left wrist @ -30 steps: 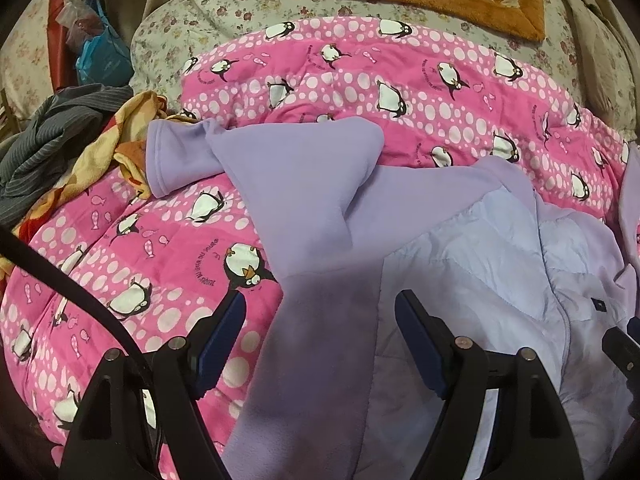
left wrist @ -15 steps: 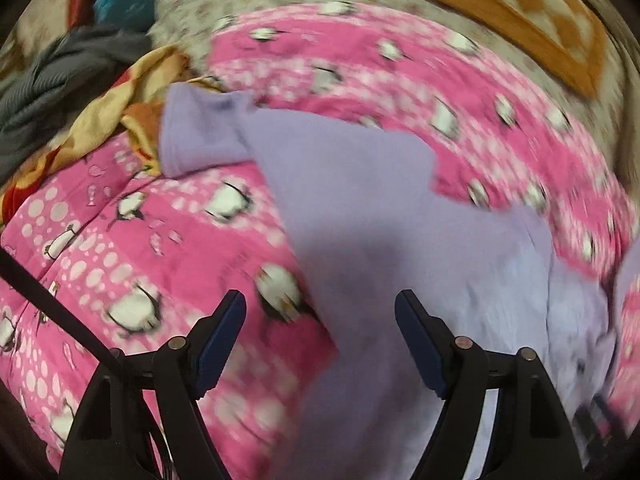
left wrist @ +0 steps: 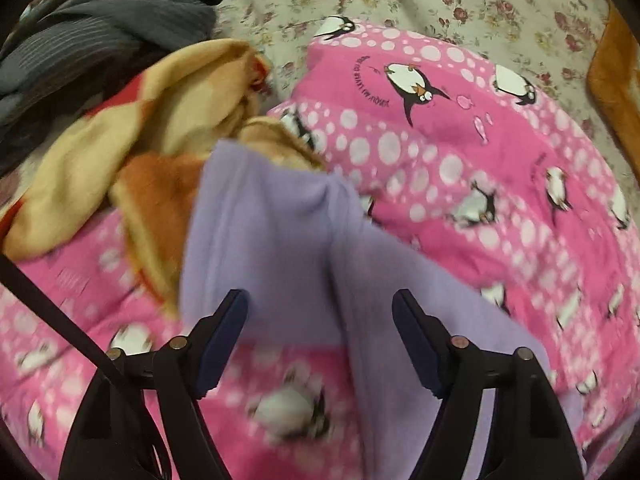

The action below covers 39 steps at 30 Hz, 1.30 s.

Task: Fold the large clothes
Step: 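Grasp the fleece sleeve cuff with the left tool and lift it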

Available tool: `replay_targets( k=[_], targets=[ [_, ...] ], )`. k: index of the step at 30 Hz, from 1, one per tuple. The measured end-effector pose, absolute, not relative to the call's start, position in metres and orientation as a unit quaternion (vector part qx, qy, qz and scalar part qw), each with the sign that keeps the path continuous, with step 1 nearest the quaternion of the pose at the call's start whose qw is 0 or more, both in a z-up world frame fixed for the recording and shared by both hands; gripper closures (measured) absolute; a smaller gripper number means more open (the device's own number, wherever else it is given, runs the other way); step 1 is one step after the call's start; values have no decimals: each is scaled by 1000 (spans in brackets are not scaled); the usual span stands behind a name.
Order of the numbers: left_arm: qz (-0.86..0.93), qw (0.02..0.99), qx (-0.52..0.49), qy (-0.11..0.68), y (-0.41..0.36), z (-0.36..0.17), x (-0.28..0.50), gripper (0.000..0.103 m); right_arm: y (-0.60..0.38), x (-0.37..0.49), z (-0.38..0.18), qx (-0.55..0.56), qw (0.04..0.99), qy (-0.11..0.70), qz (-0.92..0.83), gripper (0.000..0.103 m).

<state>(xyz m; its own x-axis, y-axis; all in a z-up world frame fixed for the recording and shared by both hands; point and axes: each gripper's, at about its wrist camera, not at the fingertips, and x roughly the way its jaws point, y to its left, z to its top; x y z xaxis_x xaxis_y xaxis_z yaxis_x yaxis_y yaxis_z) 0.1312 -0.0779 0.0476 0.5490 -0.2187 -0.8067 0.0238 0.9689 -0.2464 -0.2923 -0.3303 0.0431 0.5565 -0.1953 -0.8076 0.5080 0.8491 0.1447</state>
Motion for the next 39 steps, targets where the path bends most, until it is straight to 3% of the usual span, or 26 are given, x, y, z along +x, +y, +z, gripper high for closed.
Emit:
replay_targets(
  k=[4,6,10,13,20,22,28,30,31,32,36,39],
  targets=[
    [-110,870,-82,475,-98,33,153,78,-334,-290,38,193,859,431,-200,5],
    [-111,867,-80,479,-98,25,161,103,-336,-289,35,193,857,433,-200,5],
    [-148,847,-144,490,-72,30,167,103,-340,-291,34,198,856,433,-205,5],
    [-203,845,-186,458,-52,71,150,103,-343,-295,38,204,857,424,-209,5],
    [-279,868,-166,375,-7,164,58,103,-333,-300,53,197,869,406,-202,5],
    [-261,863,-177,394,26,152,41,103,-327,-301,59,187,875,401,-198,5],
    [-194,804,-165,537,80,46,5,103,-317,-299,63,182,878,400,-190,5],
    [-206,788,-193,548,95,31,-4,103,-313,-299,64,177,879,401,-190,5],
    [-207,786,-211,544,106,31,-8,101,-311,-300,64,173,879,401,-189,5],
    [-203,788,-222,537,115,35,-11,88,-309,-299,65,169,880,401,-189,5],
    [-172,824,-243,482,145,56,-12,58,-304,-297,63,162,879,406,-189,5],
    [-171,819,-261,482,143,56,4,57,-303,-294,58,162,876,415,-187,5]
  ],
)
